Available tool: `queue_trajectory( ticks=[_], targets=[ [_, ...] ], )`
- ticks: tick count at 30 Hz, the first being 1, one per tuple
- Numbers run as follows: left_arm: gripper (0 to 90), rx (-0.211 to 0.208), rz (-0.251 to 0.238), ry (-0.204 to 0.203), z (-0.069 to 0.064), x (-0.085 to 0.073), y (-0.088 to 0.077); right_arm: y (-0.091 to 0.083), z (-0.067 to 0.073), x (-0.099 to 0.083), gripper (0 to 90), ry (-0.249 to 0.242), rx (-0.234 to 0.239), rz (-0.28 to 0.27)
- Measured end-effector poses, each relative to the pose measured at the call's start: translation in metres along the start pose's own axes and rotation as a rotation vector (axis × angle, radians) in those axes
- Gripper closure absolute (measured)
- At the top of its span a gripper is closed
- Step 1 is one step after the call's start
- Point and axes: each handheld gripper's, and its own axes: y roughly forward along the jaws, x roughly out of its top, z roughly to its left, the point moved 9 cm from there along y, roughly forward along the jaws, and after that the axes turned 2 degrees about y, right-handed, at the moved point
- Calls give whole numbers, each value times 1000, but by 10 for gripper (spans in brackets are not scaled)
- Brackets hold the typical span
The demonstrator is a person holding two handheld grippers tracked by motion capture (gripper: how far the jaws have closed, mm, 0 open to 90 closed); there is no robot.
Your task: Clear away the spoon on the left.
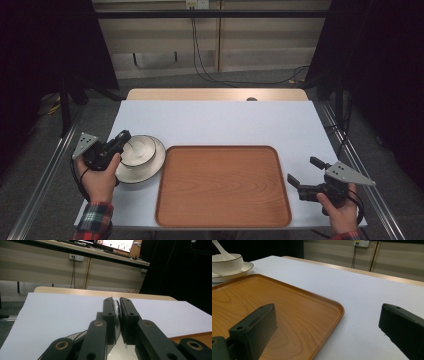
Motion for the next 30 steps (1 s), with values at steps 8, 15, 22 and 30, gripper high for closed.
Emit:
queue_trajectory(
  ticks=[8, 15, 22, 30],
  targets=[
    [845, 20, -13, -3, 3, -4, 11, 0, 1, -1, 11, 7, 12, 0],
    [848, 26, -17, 7, 1, -5, 20, -1, 0, -1, 10, 14, 8, 1],
    [849, 24, 6, 2, 0, -4, 21, 0, -1, -2, 11, 7, 12, 4],
    [850, -9, 10, 5, -7, 10, 15, 0, -2, -2, 11, 11, 15, 5]
  ],
)
